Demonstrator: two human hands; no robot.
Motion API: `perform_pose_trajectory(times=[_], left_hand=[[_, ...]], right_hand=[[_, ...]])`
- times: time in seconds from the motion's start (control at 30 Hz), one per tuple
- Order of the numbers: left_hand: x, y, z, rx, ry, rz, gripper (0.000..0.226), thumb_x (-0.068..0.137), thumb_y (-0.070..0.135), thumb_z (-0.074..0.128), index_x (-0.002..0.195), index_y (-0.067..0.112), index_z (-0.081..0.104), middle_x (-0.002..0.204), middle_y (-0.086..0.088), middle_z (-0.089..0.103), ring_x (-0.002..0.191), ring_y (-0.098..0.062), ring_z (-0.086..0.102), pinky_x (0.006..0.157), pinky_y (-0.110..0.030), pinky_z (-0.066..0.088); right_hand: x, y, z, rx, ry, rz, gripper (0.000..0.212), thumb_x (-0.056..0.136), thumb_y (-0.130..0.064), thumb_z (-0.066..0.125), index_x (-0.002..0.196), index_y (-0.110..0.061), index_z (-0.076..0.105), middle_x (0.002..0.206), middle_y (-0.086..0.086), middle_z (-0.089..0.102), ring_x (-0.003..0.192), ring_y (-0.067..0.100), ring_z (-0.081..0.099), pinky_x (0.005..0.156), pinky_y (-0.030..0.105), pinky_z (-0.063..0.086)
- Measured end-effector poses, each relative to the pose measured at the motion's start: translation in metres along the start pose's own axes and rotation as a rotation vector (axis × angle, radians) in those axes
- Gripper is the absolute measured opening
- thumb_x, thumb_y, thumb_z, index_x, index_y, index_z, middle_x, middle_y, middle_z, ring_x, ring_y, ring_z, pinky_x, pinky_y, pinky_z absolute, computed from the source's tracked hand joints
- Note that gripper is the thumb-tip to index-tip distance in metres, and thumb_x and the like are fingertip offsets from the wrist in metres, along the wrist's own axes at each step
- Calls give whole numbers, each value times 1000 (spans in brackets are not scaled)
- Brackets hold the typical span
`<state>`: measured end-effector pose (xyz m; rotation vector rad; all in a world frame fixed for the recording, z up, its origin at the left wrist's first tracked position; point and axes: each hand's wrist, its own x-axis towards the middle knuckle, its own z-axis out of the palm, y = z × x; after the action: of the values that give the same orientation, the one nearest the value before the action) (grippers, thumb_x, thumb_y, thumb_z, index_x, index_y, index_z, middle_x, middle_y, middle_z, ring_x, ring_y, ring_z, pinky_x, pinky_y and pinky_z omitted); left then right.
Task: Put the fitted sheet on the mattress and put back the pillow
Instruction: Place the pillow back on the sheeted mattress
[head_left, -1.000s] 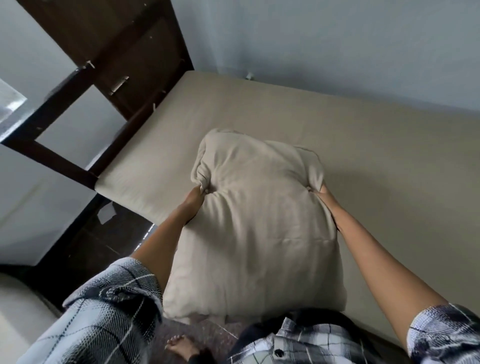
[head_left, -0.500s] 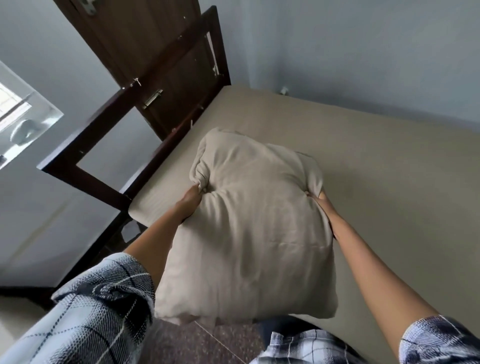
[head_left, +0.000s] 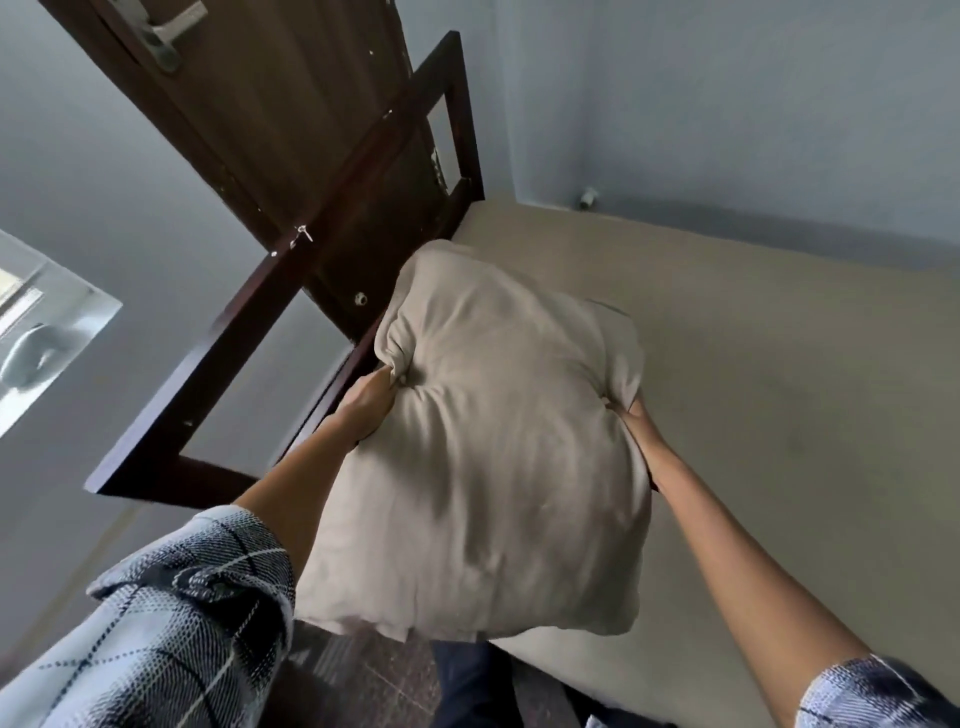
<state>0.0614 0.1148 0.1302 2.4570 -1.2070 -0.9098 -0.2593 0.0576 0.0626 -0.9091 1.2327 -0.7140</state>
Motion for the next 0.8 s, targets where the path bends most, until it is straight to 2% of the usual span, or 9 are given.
perform_pose_trajectory(times=[0.1,0.17,0.33,0.43,0.5,0.57,0.63,0.7,0.8], left_hand=[[41,-6,-18,114,-3,59,21,98,15,33,89,7,50,117,-21,57,95,-28,51,79,-32,37],[71,-6,-31,183,-7,109,19,97,17,33,82,9,42,110,-22,57,90,-30,51,73,-33,35],[162,3,-48,261,13,191,37,97,39,41,92,4,52,104,-22,61,97,-40,57,77,-41,43],[225,-10,-46,30,-93,71,47,96,48,40,111,8,59,115,-14,62,106,-33,58,82,-34,44],[242,-21,-37,-193,-224,-33,47,96,42,43,125,7,56,124,-13,59,106,-25,56,86,-31,46],[240,-40,-25,-189,-446,-94,34,100,28,42,128,11,52,119,-6,53,104,-18,48,76,-21,43],[241,-72,-8,-39,-623,-57,33,99,20,45,132,26,40,128,5,43,120,-16,43,85,-20,43],[246,-102,6,105,-517,94,47,91,12,58,134,27,44,141,-2,40,132,-23,38,104,-34,39],[249,-126,22,134,-343,32,67,79,28,68,138,21,37,126,-7,49,117,-33,47,96,-46,44]], right_hand=[[23,-5,29,1,33,-13,63,94,1,47,149,-11,16,148,12,35,134,25,38,114,38,27],[42,-9,44,-9,86,5,64,95,-1,48,149,-12,16,148,11,36,134,25,37,113,35,28],[98,-28,77,89,176,68,59,95,-19,52,147,-17,24,129,-1,45,118,13,45,96,26,36],[151,-2,90,124,270,229,63,89,-53,52,139,-17,41,131,-1,50,116,17,51,100,32,39],[167,29,101,118,271,429,57,91,-58,44,130,-18,52,128,3,56,108,21,57,95,35,46],[163,41,118,97,257,502,38,97,-41,43,128,-20,52,124,2,56,108,21,56,83,30,44],[156,48,128,35,328,416,42,92,-6,48,134,-13,48,118,4,56,107,20,52,71,23,43],[146,54,129,-47,465,396,58,74,10,47,129,-10,48,107,4,56,102,21,50,57,18,40],[126,71,127,-246,468,536,61,68,7,48,125,-14,46,101,16,59,95,31,56,64,28,39]])
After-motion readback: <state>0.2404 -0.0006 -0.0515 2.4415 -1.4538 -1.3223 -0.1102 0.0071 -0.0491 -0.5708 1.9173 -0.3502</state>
